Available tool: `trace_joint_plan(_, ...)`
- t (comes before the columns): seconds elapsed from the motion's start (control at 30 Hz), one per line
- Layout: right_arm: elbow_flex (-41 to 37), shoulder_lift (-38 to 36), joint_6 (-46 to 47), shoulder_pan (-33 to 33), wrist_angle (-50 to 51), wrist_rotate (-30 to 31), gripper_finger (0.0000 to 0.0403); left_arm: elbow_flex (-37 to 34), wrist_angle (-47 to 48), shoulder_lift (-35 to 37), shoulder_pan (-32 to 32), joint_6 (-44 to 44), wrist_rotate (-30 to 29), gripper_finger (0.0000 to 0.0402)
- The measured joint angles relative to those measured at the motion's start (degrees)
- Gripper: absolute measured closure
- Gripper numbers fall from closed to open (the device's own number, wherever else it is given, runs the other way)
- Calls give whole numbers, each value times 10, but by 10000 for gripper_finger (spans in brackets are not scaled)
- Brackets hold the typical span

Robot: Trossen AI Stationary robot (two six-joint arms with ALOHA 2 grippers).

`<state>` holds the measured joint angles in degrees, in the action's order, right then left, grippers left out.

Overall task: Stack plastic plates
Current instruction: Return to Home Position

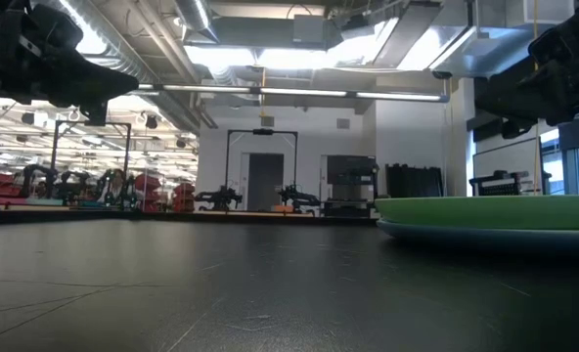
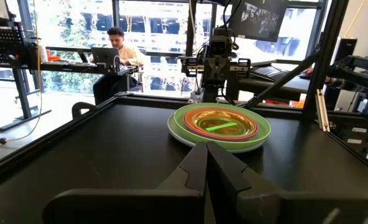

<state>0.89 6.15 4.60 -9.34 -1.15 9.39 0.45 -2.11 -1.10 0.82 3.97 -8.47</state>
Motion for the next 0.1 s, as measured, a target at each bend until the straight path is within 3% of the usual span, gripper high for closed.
trace_joint_plan(0.1,0,0,0,0,0,0,400,0,0,0,0,0,0,399)
